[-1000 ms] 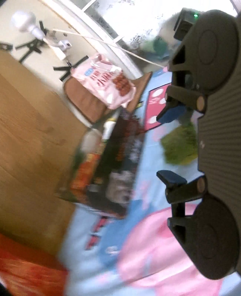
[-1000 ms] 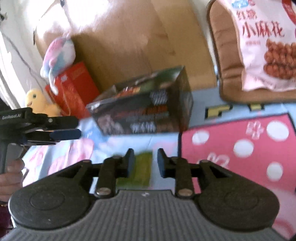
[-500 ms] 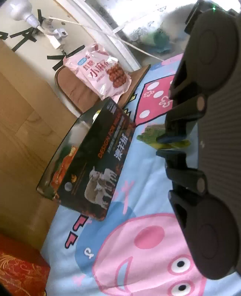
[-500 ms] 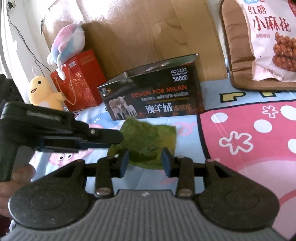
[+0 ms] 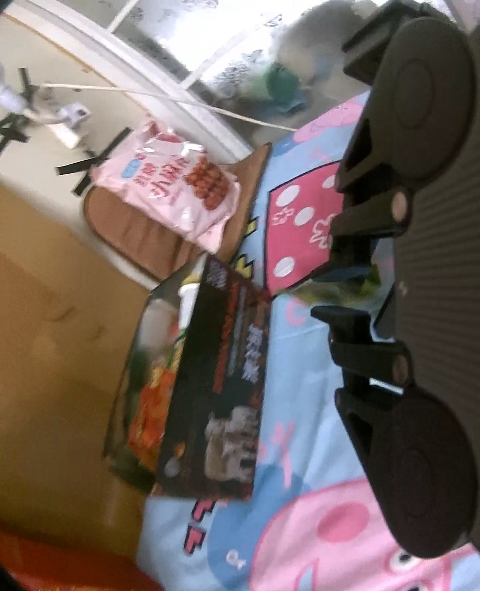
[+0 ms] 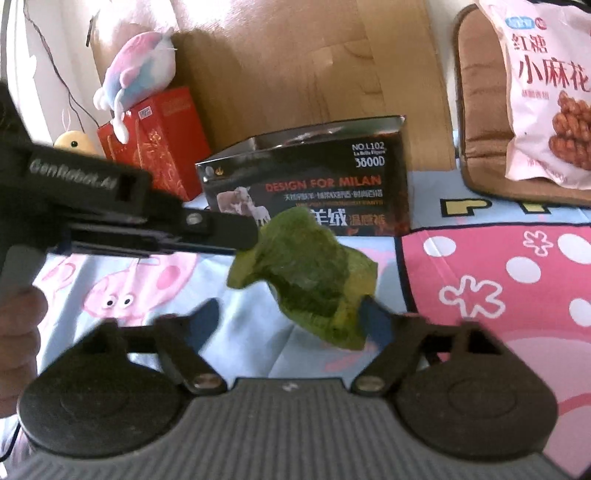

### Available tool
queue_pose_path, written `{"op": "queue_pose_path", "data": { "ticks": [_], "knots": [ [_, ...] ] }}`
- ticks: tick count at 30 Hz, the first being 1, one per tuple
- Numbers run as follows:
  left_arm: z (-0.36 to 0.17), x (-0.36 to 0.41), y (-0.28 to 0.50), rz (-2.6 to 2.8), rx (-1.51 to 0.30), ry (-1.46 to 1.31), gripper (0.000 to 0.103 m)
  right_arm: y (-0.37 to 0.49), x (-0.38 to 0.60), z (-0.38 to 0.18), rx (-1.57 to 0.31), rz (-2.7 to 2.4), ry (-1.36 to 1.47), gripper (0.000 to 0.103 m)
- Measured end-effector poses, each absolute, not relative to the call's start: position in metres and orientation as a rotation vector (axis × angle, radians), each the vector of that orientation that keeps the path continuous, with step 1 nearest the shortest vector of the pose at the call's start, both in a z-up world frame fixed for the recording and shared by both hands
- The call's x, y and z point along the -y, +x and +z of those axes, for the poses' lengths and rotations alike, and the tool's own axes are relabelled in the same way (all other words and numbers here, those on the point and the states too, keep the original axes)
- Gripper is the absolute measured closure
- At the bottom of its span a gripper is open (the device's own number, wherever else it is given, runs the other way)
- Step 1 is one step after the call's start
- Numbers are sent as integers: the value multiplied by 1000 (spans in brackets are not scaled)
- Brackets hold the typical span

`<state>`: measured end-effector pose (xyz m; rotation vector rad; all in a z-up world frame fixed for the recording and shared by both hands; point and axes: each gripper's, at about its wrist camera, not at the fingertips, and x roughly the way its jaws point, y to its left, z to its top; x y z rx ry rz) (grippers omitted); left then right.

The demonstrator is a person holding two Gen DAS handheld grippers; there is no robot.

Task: Organize snacks
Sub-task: 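Grasp the green-wrapped pastry with the left gripper, then carry the green pastry into the black tin and release it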

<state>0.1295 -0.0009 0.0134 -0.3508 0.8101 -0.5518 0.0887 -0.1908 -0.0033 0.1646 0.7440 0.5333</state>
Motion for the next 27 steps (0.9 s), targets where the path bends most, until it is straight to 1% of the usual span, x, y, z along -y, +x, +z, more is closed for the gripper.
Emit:
{"op": "queue_pose_path", "data": {
  "ticks": [2,4,5,6,7,9,12,13,14,15,16,20,21,22,23,24,26,27],
  "knots": [
    [12,6,131,-541,-806,-328,75,89,192,-4,-745,530,172,42],
    [7,6,135,-562,-837,-377,75,89,196,-4,-746,531,194,44],
    [6,5,136,-558,-837,-391,76,90,198,-5,-747,527,208,47],
    [6,6,136,-543,-833,-379,83,90,200,-5,-748,523,221,49],
    [5,7,137,-525,-829,-364,87,90,200,-5,-749,525,231,49],
    [3,6,138,-499,-832,-368,88,91,202,-5,-748,527,250,49],
    [1,-5,141,-531,-850,-445,89,92,208,-6,-747,524,306,48],
    [2,-10,142,-549,-854,-480,89,93,211,-6,-743,517,326,47],
    [2,-16,142,-569,-852,-512,89,93,213,-6,-739,512,340,42],
    [3,-22,140,-590,-847,-537,89,92,214,-6,-735,497,347,36],
    [4,-28,138,-604,-837,-558,89,92,215,-5,-731,495,352,28],
    [7,-42,132,-629,-825,-611,89,91,209,-4,-734,528,317,27],
    [7,-43,130,-624,-822,-611,89,90,208,-4,-733,546,310,28],
    [8,-44,129,-621,-818,-603,89,90,208,-4,-728,563,303,42],
    [9,-44,128,-622,-810,-600,89,87,206,-2,-720,566,285,49],
    [12,-46,127,-625,-800,-599,89,86,205,0,-706,557,271,50],
    [22,-47,127,-640,-778,-587,88,81,203,4,-674,526,237,63],
    [28,-48,128,-639,-762,-571,87,79,202,8,-653,521,225,64]
  ]
}}
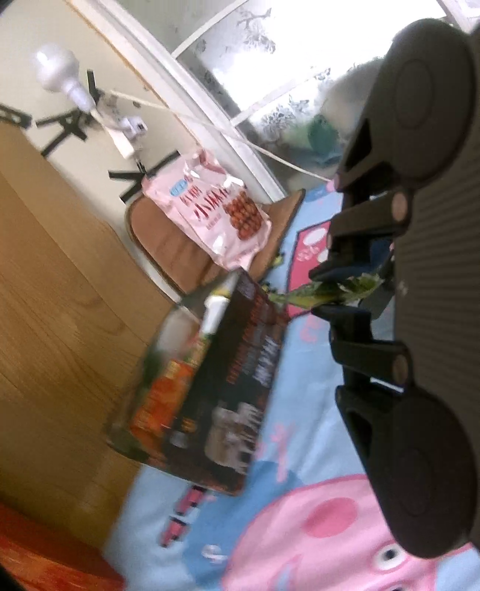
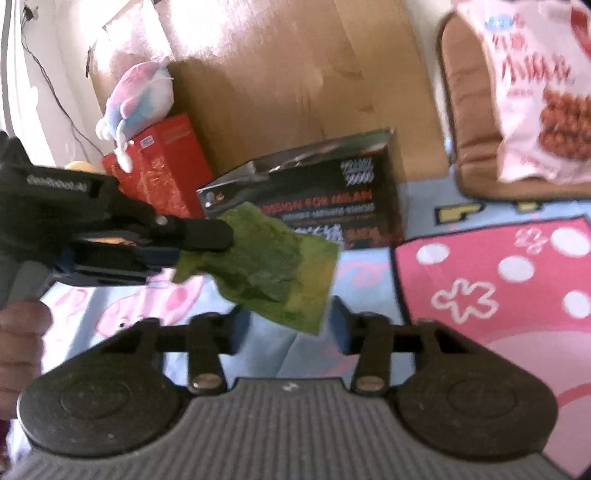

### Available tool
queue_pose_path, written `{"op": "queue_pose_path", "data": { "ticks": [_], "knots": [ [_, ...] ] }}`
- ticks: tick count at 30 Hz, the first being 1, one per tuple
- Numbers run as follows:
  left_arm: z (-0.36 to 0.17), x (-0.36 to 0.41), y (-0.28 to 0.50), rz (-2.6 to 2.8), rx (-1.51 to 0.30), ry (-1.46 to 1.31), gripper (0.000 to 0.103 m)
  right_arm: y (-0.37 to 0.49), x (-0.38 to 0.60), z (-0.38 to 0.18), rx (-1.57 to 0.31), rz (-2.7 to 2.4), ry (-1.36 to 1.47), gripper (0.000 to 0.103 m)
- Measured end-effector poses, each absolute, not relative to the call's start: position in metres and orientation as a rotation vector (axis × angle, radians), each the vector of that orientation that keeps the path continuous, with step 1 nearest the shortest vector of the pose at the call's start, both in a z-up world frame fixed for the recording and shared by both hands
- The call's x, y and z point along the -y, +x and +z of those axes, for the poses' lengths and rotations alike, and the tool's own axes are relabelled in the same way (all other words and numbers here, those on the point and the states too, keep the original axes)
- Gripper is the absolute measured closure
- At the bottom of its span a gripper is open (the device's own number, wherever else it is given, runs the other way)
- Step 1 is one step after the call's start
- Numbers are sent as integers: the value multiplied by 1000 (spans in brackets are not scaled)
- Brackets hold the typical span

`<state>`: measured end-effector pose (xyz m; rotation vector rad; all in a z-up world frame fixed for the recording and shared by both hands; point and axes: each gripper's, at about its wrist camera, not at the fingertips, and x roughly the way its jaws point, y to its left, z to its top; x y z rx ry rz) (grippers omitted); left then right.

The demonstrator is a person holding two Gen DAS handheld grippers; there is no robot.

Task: Organize snacks
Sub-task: 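Carry the green pastry into the black tin and release it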

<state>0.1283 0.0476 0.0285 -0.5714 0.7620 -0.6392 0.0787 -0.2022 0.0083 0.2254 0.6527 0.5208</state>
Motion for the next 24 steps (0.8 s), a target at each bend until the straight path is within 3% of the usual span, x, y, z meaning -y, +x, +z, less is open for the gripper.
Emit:
{"op": "queue_pose_path", "data": {
  "ticks": [8,10,11,12,21,24],
  "knots": [
    [77,-42,190,-545,-654,-457,83,127,186,58,-520,479,104,62],
    [77,-33,218,-488,-664,-400,71,150,180,59,-512,459,89,62],
    [75,-29,228,-446,-685,-358,51,165,176,55,-520,441,63,60],
    [71,-26,233,-404,-694,-327,49,174,174,51,-547,406,38,58],
    [51,-58,159,-377,-577,-335,49,122,215,43,-478,358,208,53],
    [40,-63,120,-348,-551,-295,49,107,214,32,-536,364,259,52]
  ]
}}
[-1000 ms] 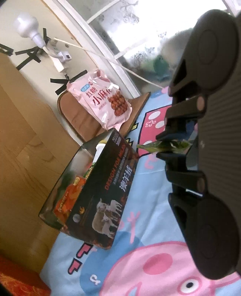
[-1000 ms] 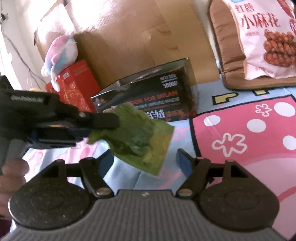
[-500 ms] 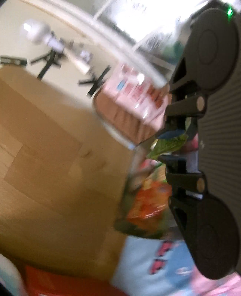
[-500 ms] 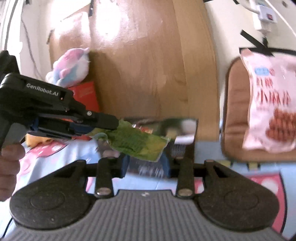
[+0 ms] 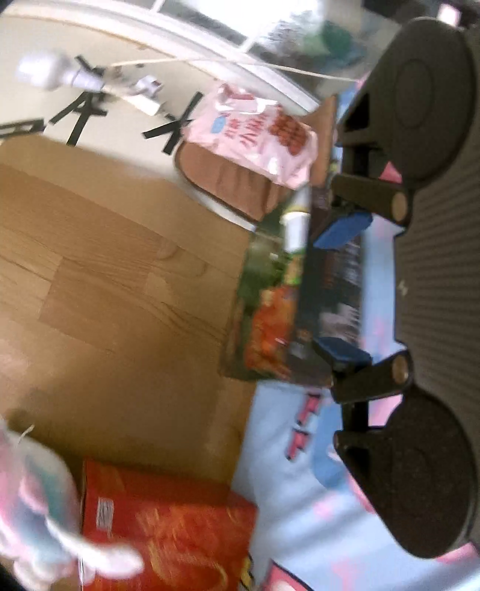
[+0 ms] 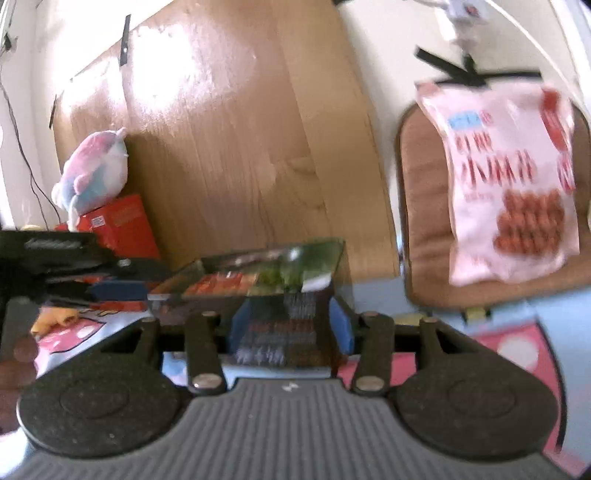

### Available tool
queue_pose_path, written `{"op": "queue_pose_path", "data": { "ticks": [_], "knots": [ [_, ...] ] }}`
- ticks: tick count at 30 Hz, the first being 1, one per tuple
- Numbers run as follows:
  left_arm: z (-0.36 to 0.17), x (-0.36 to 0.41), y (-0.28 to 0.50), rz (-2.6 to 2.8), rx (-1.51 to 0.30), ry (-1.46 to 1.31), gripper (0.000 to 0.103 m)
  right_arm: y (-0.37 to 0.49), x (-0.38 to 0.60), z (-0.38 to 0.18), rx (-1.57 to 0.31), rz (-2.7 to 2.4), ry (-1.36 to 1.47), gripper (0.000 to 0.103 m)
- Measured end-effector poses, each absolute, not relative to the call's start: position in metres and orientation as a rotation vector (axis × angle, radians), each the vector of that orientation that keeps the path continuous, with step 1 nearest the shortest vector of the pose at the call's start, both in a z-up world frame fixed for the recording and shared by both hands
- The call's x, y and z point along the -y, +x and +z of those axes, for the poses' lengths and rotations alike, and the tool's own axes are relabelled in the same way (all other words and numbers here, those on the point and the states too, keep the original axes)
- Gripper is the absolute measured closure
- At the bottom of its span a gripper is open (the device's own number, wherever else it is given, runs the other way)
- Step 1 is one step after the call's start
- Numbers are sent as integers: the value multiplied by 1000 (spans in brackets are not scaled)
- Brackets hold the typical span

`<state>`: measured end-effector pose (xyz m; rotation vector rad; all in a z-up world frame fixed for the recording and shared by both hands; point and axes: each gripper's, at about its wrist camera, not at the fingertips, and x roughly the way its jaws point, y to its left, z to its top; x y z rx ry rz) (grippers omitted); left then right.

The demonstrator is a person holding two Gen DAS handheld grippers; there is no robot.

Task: Organize snacks

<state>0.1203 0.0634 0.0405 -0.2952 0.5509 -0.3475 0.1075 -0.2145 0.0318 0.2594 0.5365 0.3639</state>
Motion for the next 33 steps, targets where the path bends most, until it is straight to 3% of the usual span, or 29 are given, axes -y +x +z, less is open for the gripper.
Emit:
{"op": "queue_pose_path", "data": {
  "ticks": [9,21,33],
  "knots": [
    [-1,-74,76,-328,-576,-282,51,72,191,4,-742,364,363,52],
    [2,-73,56,-376,-501,-251,52,63,192,2,-716,308,413,48],
    [-5,-46,43,-466,-553,-172,52,56,200,1,-653,135,440,48]
  ]
}}
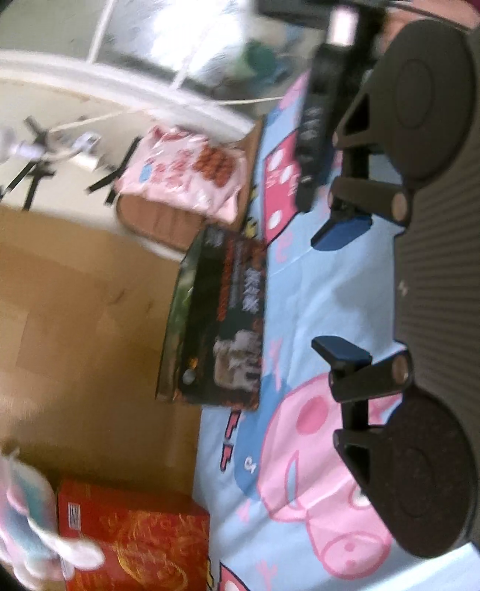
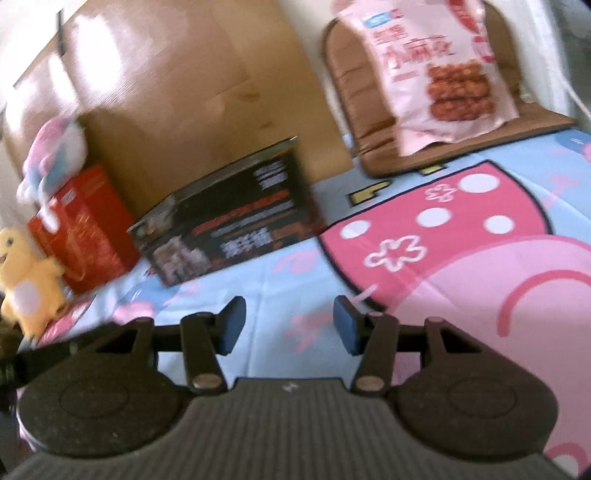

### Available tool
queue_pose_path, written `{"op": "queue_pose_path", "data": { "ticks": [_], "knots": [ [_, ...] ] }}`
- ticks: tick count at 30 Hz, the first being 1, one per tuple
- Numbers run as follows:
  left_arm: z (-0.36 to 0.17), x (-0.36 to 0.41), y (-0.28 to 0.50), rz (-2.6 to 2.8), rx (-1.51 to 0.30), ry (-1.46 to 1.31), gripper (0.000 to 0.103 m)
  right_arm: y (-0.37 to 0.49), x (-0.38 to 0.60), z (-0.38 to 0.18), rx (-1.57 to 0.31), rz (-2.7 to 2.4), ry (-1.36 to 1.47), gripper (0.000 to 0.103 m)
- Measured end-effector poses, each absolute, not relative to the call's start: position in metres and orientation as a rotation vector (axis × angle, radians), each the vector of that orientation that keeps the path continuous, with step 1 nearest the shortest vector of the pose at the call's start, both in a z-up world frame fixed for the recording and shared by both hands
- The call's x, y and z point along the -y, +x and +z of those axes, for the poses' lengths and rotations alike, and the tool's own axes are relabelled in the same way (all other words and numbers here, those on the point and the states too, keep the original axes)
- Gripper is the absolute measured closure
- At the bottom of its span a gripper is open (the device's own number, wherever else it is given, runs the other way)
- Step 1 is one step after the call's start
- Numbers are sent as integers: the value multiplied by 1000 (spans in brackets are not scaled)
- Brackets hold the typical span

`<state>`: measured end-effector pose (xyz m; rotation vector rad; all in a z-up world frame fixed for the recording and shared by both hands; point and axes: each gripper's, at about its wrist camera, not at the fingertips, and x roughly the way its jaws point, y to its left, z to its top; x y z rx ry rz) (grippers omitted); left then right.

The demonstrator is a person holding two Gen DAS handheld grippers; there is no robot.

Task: Organize snacks

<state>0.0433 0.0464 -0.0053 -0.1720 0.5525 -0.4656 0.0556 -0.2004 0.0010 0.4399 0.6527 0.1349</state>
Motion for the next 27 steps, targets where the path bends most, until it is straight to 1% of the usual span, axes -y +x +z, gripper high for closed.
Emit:
{"op": "queue_pose_path", "data": {
  "ticks": [7,10,12,16,20,24,27],
  "knots": [
    [-5,-41,36,-479,-539,-142,50,61,206,-1,-664,123,483,46],
    [-6,-42,43,-441,-552,-144,50,62,202,0,-666,128,463,43],
    [-6,-42,44,-393,-531,-131,50,62,201,1,-665,141,457,41],
    [-3,-44,42,-275,-459,-82,50,63,200,1,-673,189,456,41],
    [-5,-44,50,-213,-476,-83,50,61,194,2,-681,253,422,40],
    [-4,-35,43,-226,-440,-22,50,59,182,5,-681,277,353,39],
    [-5,-28,42,-230,-445,24,49,59,178,5,-692,295,324,34]
  ]
}}
